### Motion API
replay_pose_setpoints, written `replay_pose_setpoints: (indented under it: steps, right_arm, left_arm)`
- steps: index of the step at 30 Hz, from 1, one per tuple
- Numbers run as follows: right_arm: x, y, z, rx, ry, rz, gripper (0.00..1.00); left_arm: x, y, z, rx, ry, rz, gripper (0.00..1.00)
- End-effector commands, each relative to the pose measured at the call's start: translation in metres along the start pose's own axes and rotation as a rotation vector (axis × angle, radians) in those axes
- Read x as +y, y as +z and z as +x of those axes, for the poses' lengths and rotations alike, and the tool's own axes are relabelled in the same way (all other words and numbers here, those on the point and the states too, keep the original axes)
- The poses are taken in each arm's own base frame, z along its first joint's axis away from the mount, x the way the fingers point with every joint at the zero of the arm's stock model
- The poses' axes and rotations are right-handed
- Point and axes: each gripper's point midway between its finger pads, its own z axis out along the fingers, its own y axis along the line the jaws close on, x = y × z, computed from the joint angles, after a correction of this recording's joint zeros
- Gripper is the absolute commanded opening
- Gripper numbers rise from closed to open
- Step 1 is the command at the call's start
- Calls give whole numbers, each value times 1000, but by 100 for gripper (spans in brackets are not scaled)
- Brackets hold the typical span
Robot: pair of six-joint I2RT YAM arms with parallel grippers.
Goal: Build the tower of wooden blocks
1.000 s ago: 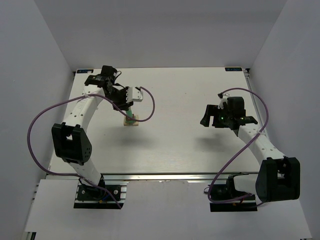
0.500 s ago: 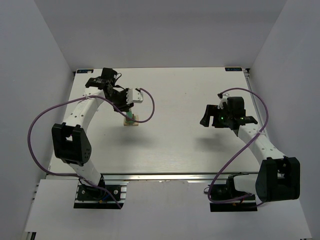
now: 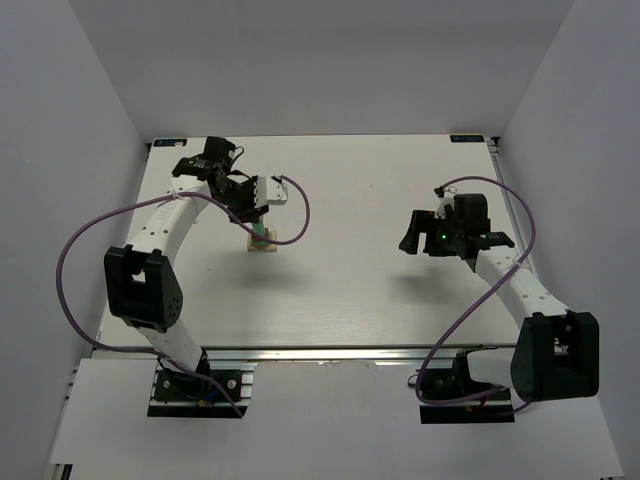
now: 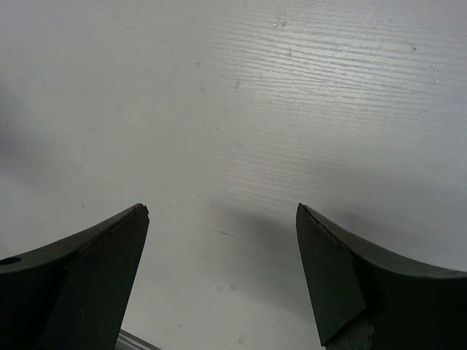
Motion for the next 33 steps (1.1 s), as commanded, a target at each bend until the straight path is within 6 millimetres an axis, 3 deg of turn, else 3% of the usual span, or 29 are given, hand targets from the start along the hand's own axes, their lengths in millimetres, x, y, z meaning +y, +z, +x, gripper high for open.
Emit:
replay_pose_setpoints:
  steps: [1, 33]
  right_arm:
    - [4, -7, -12, -33, -19, -11, 87]
    - [4, -11, -14, -51, -31, -2, 89]
  left_arm:
    - [-1, -13, -13, -30, 32, -31, 31]
    - [-3, -3, -4, -15, 31, -29, 34]
